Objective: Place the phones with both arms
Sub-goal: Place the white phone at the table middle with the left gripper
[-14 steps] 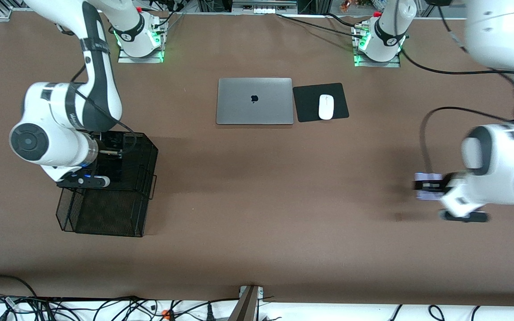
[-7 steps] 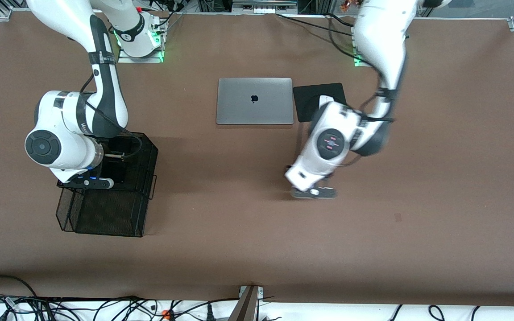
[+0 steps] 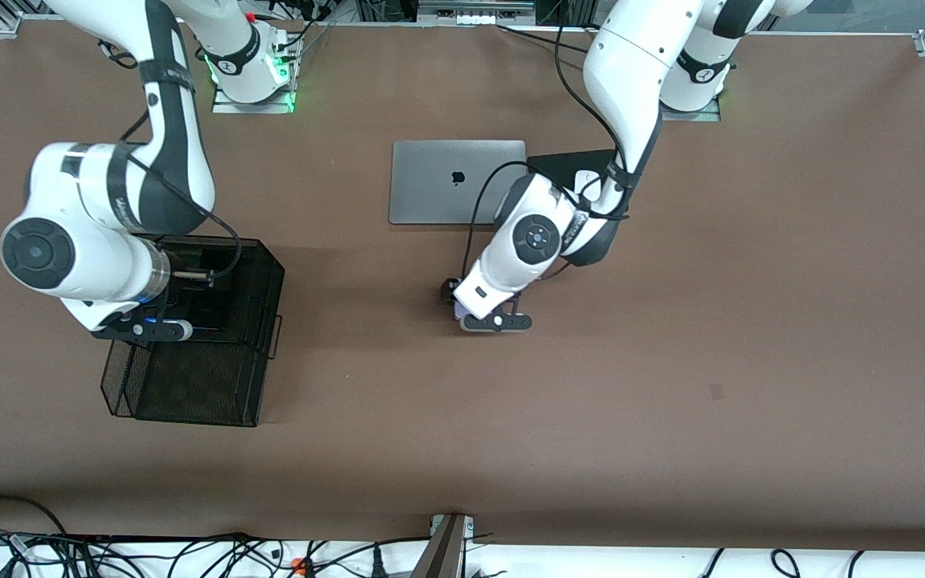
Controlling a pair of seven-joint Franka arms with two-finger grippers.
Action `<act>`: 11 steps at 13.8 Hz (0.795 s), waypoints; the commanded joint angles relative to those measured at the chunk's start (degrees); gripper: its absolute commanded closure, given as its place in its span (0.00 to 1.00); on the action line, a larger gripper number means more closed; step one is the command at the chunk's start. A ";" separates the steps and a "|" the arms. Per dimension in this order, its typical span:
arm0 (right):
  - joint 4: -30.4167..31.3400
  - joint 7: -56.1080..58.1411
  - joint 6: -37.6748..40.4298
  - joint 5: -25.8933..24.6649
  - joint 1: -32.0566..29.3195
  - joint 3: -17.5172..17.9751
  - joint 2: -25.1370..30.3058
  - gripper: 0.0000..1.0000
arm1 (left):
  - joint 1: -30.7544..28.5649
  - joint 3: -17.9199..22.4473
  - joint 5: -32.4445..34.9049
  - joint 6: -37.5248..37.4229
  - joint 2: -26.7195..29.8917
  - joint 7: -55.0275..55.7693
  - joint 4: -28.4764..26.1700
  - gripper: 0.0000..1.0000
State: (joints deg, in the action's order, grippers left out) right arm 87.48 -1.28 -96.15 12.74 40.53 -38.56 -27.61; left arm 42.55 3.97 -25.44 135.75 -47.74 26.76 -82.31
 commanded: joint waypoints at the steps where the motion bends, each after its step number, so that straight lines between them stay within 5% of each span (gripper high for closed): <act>1: -1.52 -2.92 2.02 0.53 0.95 0.15 0.10 0.00 | 0.08 0.60 -0.93 -0.57 1.50 0.22 -0.22 0.00; 3: -1.52 -6.26 2.02 0.71 2.62 0.24 -0.16 0.00 | -0.88 3.22 -0.49 -2.50 4.83 0.13 -0.22 0.00; 6: -1.52 -10.66 0.80 1.58 4.99 1.28 -1.73 0.00 | -1.59 14.80 4.49 -17.75 10.46 -1.96 0.74 0.00; 11: -3.70 -18.83 -8.85 6.69 6.58 11.45 -7.53 0.00 | -2.38 22.21 15.77 -31.94 20.56 -13.99 0.84 0.00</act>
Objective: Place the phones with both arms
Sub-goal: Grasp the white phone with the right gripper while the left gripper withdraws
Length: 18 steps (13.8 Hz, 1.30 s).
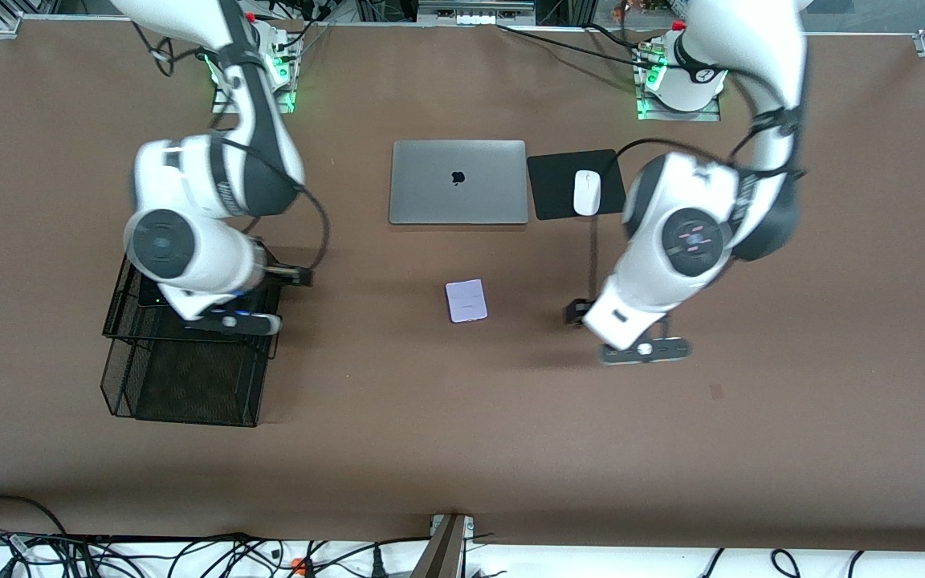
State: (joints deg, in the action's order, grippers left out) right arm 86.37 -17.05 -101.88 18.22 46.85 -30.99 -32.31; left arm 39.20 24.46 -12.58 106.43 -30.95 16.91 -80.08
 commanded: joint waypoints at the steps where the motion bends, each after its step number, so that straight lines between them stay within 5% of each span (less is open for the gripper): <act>1: -4.26 -4.56 -5.68 1.12 0.34 6.96 -4.58 0.00 | 1.05 3.30 3.00 -4.54 5.36 -6.51 -1.39 0.00; 3: -10.22 -5.27 -9.64 0.59 1.39 11.37 -9.94 0.00 | 1.05 6.20 3.09 -8.06 8.87 -10.56 -1.21 0.00; 5: -15.85 -5.19 -12.45 0.59 4.11 12.79 -14.95 0.00 | 1.14 10.24 2.74 -12.80 10.28 -17.57 0.35 0.00; 7: -18.16 -4.40 -16.32 0.59 6.57 12.88 -18.04 0.00 | -4.09 9.56 3.18 -15.71 13.01 -25.13 0.98 0.00; 10: -18.25 -3.17 -20.81 0.50 8.42 12.97 -20.68 0.00 | -12.01 3.87 3.87 -17.30 16.61 -27.37 0.11 0.00; 14: -17.81 -2.81 -25.64 0.50 9.13 12.97 -24.37 0.00 | -23.54 -12.48 12.40 -16.69 20.30 -23.52 -2.87 0.00; 18: -17.81 -3.08 -29.51 0.41 9.31 12.97 -27.01 0.00 | -28.29 -13.30 11.62 -7.57 29.61 -22.18 -16.04 0.00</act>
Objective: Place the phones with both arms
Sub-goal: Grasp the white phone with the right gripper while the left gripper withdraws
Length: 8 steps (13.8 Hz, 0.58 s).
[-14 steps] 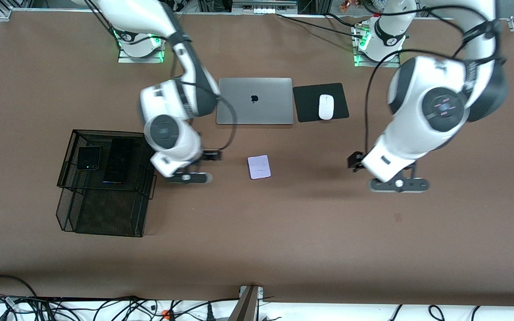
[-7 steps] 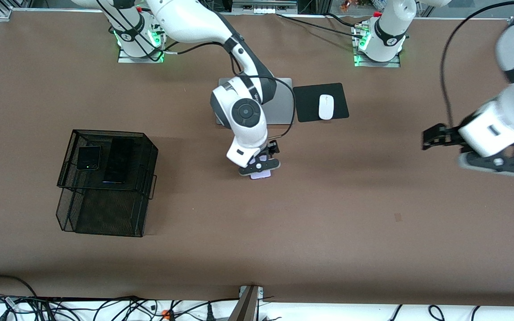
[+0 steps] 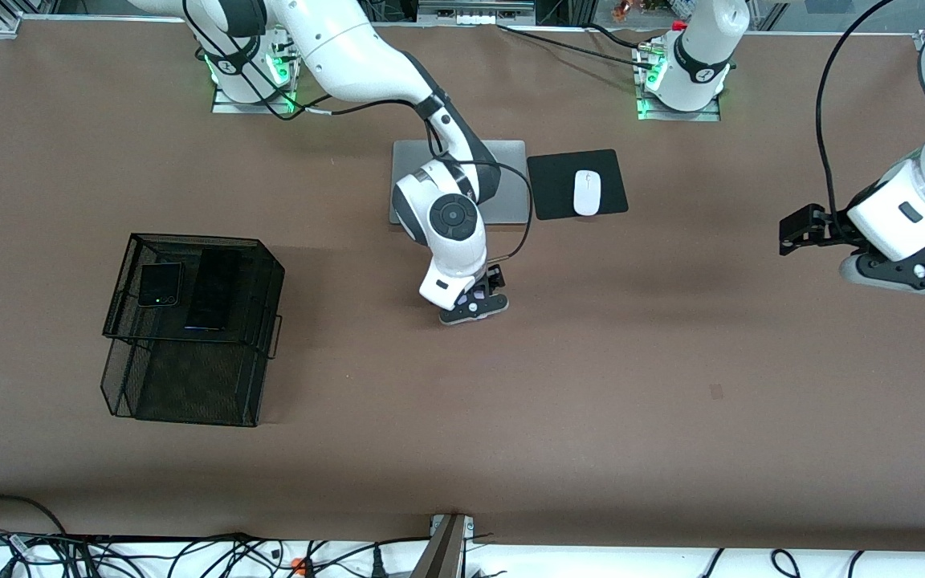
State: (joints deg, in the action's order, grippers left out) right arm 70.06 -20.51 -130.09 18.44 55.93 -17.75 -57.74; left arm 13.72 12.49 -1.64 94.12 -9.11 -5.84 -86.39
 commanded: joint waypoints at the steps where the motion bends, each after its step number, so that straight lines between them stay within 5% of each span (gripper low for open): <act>1: -1.42 0.30 -2.18 0.28 0.23 -0.27 -2.19 0.00 | -2.91 -1.33 0.67 5.54 9.36 0.57 -11.51 0.00; 2: -1.42 0.04 -2.71 0.37 0.23 -0.27 -2.46 0.06 | -3.35 -1.42 0.76 5.55 10.51 0.57 -12.13 0.00; 3: -1.42 0.04 -2.46 0.46 0.23 -0.27 -2.37 0.60 | -4.66 -2.55 1.37 5.63 11.56 0.57 -13.27 0.00; 4: -1.42 0.04 -2.19 0.64 0.23 -0.27 -2.11 0.98 | -7.37 -5.52 1.81 5.63 12.53 0.57 -13.98 0.00; 8: -2.03 -1.28 4.55 0.90 0.14 -1.14 2.00 1.00 | -9.50 -7.66 2.51 5.72 12.98 0.66 -14.51 0.00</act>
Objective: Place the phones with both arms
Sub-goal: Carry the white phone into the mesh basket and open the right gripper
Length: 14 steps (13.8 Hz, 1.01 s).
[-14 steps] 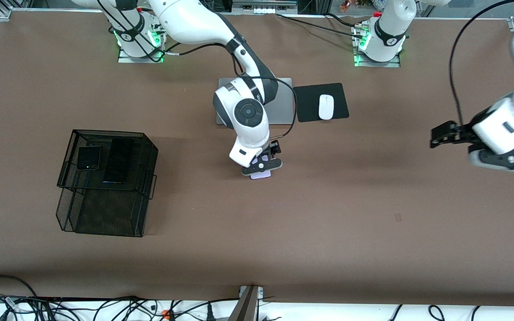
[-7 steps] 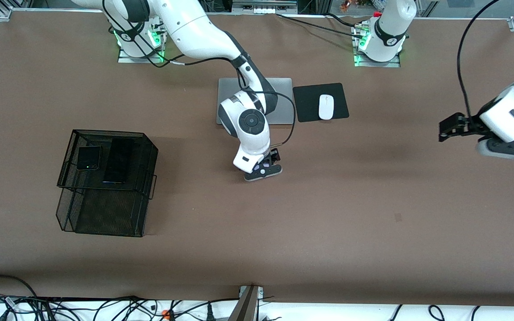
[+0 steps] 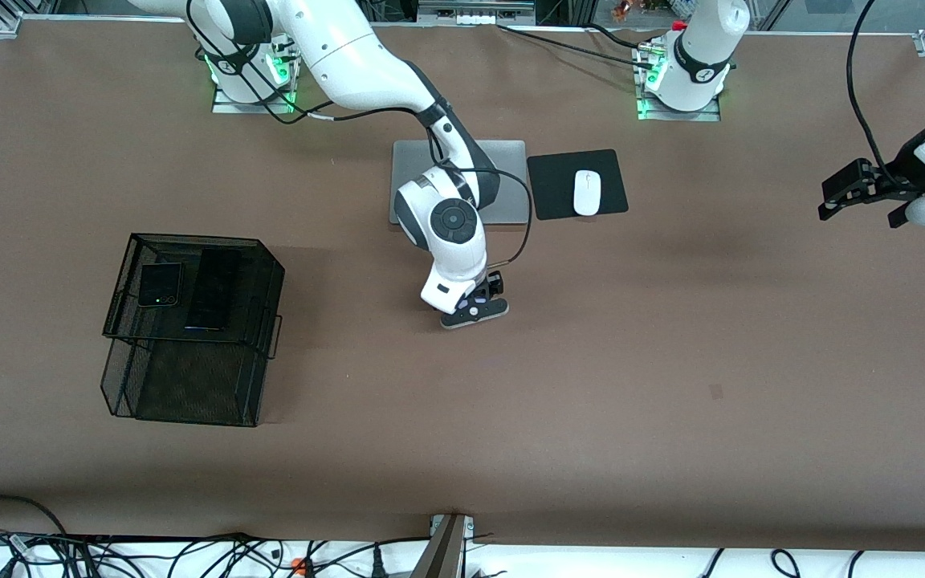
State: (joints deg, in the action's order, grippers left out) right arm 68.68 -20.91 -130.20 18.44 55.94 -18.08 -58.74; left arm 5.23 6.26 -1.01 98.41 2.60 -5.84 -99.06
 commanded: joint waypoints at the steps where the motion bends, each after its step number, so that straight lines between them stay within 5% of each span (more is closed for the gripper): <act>1: -0.65 -1.15 8.00 0.90 -0.04 -1.08 5.28 1.00 | -1.01 -1.51 3.37 1.43 1.27 1.44 -1.75 0.00; 7: -0.74 0.25 28.22 0.81 -6.09 -7.65 18.91 1.00 | -1.89 -3.01 4.79 0.47 1.27 5.84 -1.75 0.00; 10: -0.83 9.98 34.29 0.81 -14.42 -12.14 20.15 1.00 | -1.28 -3.27 4.79 -0.76 0.56 6.55 -0.35 0.00; 14: -6.00 27.03 32.91 0.28 -26.47 -12.15 17.27 1.00 | -1.19 -3.27 4.88 -0.76 0.30 6.55 -0.26 0.00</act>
State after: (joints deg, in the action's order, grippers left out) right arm 66.36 0.99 -97.15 18.43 33.11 -31.09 -39.40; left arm 4.39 3.62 2.34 98.67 2.64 -0.18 -99.85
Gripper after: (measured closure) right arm 0.150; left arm 0.000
